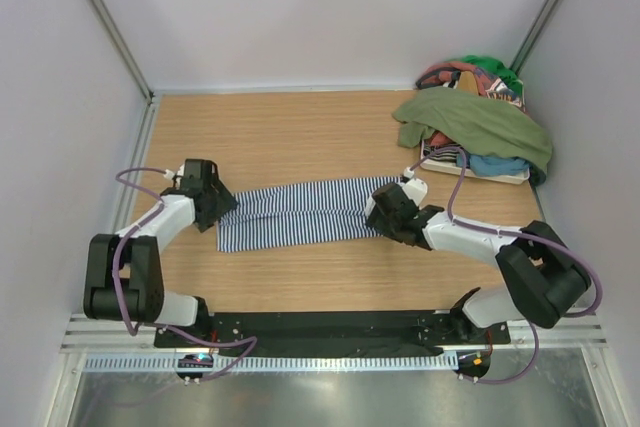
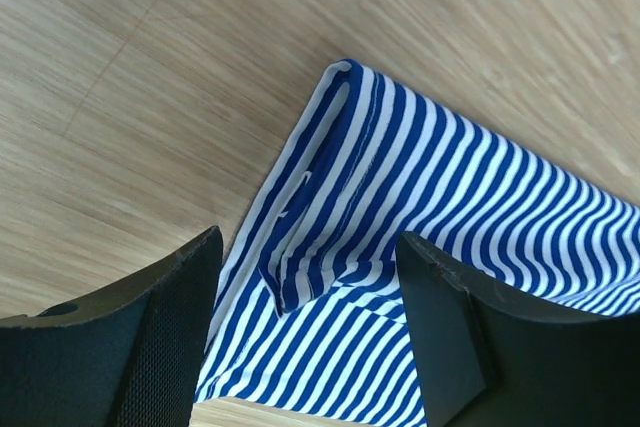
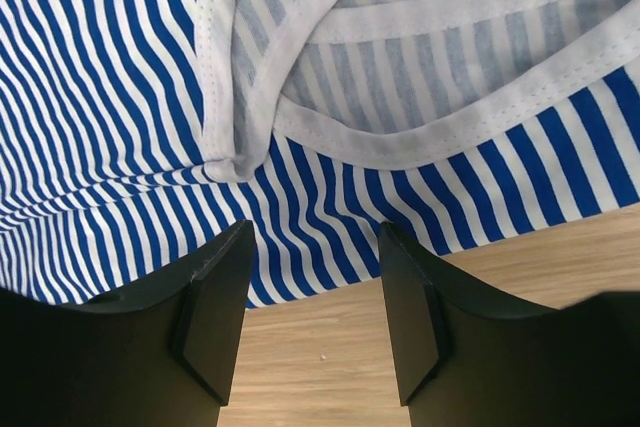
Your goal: Fold and stack the tank tops
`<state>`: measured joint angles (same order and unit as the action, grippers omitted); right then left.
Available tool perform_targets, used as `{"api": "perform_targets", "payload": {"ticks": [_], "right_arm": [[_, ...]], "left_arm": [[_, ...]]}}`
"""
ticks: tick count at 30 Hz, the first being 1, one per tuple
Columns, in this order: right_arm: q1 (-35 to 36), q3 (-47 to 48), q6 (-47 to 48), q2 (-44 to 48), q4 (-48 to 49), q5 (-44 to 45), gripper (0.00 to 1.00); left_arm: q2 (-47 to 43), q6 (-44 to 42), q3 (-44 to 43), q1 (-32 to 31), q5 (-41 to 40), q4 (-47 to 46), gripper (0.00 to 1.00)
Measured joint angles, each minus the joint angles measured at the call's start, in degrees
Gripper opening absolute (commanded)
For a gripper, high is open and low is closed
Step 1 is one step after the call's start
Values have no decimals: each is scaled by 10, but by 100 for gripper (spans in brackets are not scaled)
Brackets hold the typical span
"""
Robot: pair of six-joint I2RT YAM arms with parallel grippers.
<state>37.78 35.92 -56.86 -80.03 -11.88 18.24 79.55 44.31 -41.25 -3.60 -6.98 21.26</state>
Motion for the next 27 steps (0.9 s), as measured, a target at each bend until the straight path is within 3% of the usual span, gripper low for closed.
{"api": "perform_targets", "payload": {"ticks": [3, 4, 5, 6, 7, 8, 10, 11, 18, 27], "right_arm": [[0, 2, -3, -9, 15, 1, 54], [0, 3, -3, -14, 19, 1, 52], [0, 6, -3, -19, 23, 3, 42], [0, 10, -1, -24, 25, 4, 37], [0, 13, 1, -33, 27, 5, 31], [0, 18, 4, -40, 29, 7, 20], [-2, 35, 14, -60, 28, 7, 11], [-5, 43, 19, -69, 29, 5, 4], [-56, 169, 77, -184, 25, -27, 3], [-107, 384, 135, -349, 14, -81, 5]], "left_arm": [[20, 0, 0, 0, 2, -5, 65], [26, 0, 0, 1, 2, -8, 56], [31, 2, -3, 2, 2, -9, 49], [36, 1, -5, 4, 5, -14, 34], [43, 3, -8, 7, 6, -19, 28], [51, 1, -10, 9, 8, -23, 21], [58, 3, -12, 12, 16, -31, 2], [59, 3, -11, 13, 20, -35, 0], [25, 22, 36, 4, 40, -83, 0], [-80, 83, 125, -110, 51, -85, 0]]}}
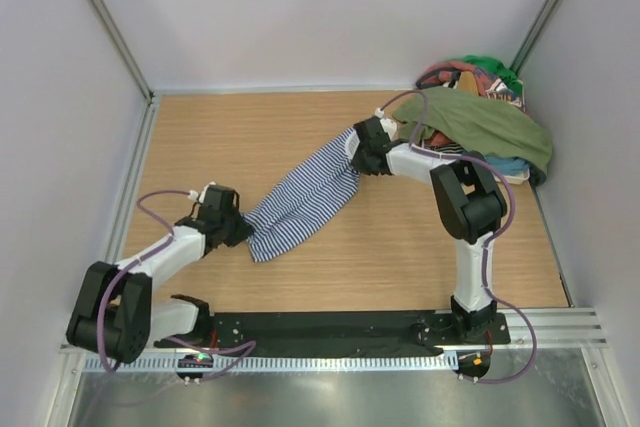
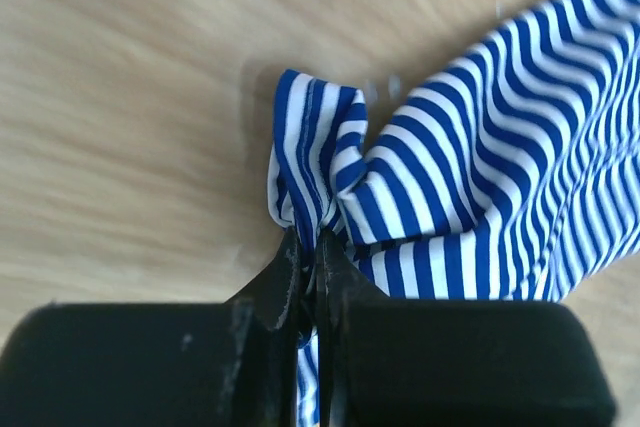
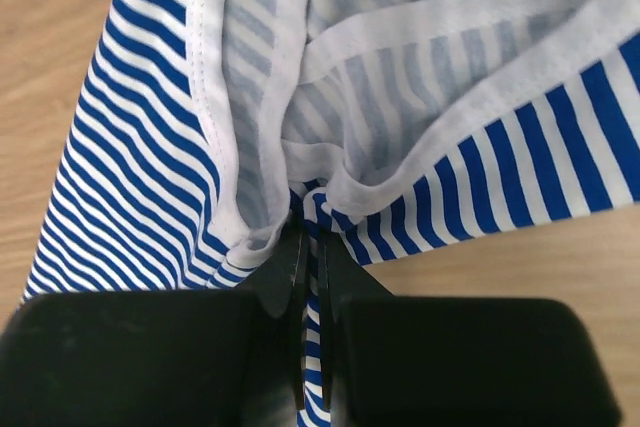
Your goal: Fold and stack the tank tops
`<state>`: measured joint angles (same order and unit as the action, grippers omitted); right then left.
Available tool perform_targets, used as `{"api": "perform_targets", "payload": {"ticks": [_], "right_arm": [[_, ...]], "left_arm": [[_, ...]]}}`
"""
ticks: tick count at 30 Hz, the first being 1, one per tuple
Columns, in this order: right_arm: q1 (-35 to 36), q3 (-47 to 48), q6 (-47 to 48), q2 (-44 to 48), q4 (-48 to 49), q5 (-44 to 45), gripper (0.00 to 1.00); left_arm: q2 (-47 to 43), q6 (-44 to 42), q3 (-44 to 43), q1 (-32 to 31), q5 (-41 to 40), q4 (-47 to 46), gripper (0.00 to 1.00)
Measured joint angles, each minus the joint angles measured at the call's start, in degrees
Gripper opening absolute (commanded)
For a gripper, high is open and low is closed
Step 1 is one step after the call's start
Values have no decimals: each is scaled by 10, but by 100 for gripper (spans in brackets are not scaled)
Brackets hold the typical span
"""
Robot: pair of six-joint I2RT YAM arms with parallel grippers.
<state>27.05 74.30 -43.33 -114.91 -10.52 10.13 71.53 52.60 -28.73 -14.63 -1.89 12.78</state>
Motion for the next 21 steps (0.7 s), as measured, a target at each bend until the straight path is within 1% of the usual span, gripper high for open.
{"api": "perform_targets", "payload": {"ticks": [6, 9, 10, 14, 16, 17, 19, 20, 21], "right_arm": [[-18, 118, 38, -78, -24, -24, 8], [-26, 152, 58, -101, -26, -42, 10], [-29, 159, 63, -105, -27, -46, 11], [-33, 205, 86, -135, -34, -67, 11], [-33, 231, 97, -150, -41, -80, 11], [-33, 243, 102, -158, -45, -85, 11], [-32, 264, 110, -171, -49, -94, 11], [-31, 272, 114, -176, -50, -97, 11], [-30, 279, 118, -180, -50, -101, 12]], "left_arm": [[-70, 47, 39, -102, -16, 17, 0], [-74, 73, 39, -158, -32, 25, 0], [-74, 85, 39, -168, -36, 26, 0], [-82, 136, 49, -253, -74, 27, 0], [-88, 168, 56, -296, -95, 25, 3], [-90, 187, 59, -323, -111, 24, 10], [-90, 224, 60, -370, -137, 24, 18], [-90, 239, 60, -391, -150, 24, 29], [-88, 249, 60, -411, -160, 24, 37]]}}
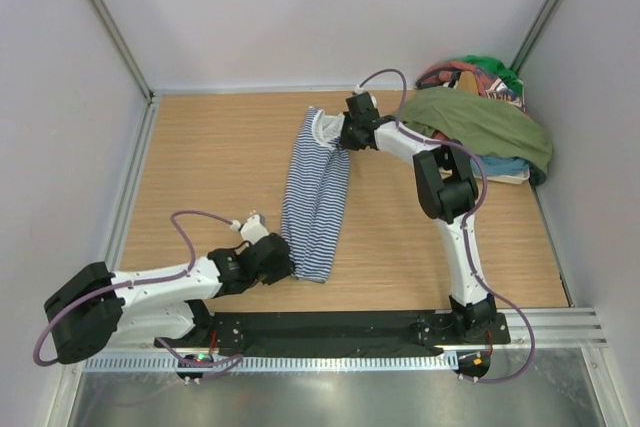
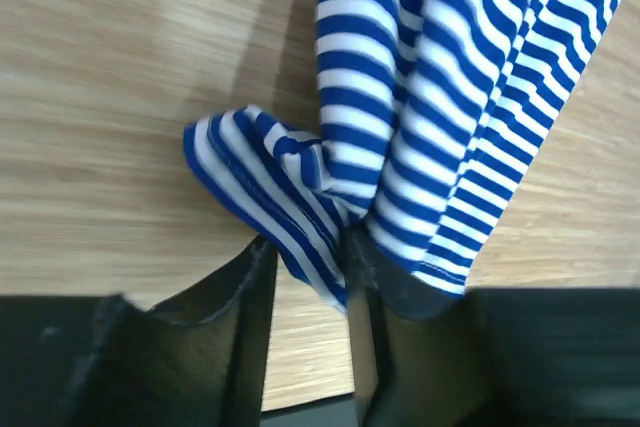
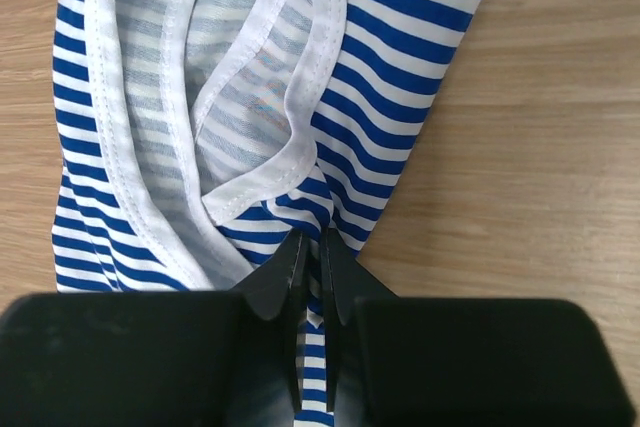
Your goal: Fold and stack the tank tops
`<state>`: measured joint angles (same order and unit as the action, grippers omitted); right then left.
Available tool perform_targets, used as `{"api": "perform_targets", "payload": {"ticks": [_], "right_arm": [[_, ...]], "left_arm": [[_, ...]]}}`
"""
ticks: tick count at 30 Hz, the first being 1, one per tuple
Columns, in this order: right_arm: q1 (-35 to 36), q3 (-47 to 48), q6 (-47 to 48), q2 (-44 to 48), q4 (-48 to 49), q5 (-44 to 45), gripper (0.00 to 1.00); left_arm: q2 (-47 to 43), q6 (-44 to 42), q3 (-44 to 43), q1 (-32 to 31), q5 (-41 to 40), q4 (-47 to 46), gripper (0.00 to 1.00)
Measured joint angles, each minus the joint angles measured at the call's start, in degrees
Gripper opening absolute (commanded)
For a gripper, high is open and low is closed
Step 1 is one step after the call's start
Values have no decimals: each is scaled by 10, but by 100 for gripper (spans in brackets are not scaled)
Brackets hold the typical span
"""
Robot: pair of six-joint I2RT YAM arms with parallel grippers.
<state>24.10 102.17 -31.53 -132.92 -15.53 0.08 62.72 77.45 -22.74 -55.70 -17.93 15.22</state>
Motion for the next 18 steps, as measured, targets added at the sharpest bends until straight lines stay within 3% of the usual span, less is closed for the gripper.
{"api": "perform_targets", "payload": {"ticks": [1, 2, 5, 11, 18], "right_arm": [[0, 6, 3, -4, 0, -1, 13], [0, 13, 7, -8, 0, -2, 13], [-2, 33, 18, -22, 0, -2, 15], [-10, 65, 40, -41, 0, -14, 23], [-11, 121, 70, -69, -16, -25, 52]], "left_arm": [[4, 8, -2, -18, -10, 3, 43], [9, 17, -6, -33, -22, 9, 55], [26, 28, -35, -59, -40, 34, 67], [14, 31, -43, -65, -45, 71, 68], [-78, 15, -39, -64, -46, 132, 72]]}}
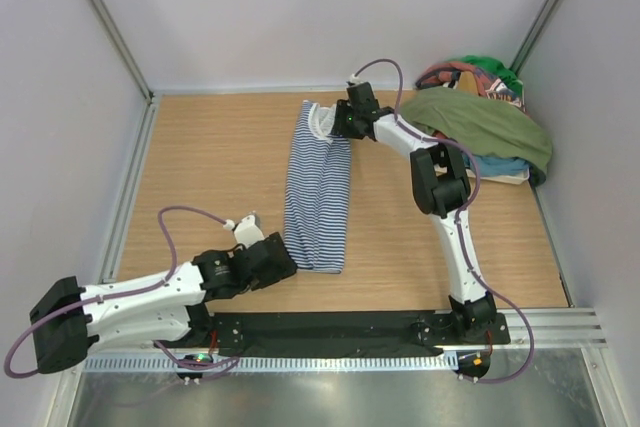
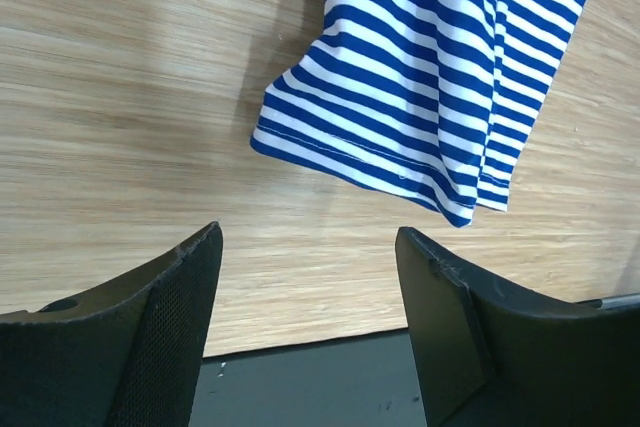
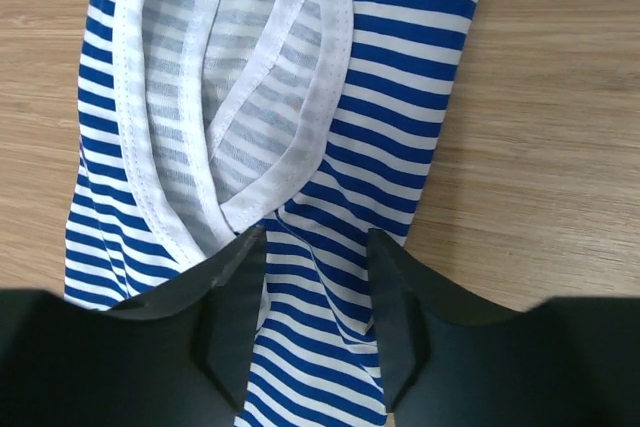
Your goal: Fold and stack the tank tops
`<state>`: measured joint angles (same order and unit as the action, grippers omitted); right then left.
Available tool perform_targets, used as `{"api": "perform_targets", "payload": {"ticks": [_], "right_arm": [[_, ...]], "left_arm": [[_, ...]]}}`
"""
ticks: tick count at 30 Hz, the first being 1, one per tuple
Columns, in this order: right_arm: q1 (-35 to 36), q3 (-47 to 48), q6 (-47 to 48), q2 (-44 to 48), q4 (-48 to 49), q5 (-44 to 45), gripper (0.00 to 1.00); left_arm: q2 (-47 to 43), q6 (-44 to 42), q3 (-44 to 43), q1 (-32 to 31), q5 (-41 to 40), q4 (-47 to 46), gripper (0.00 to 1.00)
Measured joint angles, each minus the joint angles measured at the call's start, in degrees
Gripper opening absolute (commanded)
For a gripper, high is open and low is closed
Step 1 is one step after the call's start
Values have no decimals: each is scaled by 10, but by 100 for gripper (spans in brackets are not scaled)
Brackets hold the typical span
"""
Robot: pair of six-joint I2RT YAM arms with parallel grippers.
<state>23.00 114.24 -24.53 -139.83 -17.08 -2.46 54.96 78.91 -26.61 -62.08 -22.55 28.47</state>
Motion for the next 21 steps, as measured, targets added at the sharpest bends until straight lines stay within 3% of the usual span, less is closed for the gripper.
{"api": "perform_targets", "payload": {"ticks": [2, 6, 15, 21], "right_arm": [[0, 0, 3, 1, 0, -5, 61], [0, -8, 5, 13, -1, -14, 66], [0, -176, -5, 160, 13, -31, 60], [0, -301, -24, 256, 51, -44, 61]], "left_arm": [[-14, -14, -3, 10, 2, 13, 71], [-9, -50, -3, 70, 34, 7, 66], [33, -140, -1, 188, 106, -52, 53], [84, -165, -1, 207, 148, -88, 45]]}}
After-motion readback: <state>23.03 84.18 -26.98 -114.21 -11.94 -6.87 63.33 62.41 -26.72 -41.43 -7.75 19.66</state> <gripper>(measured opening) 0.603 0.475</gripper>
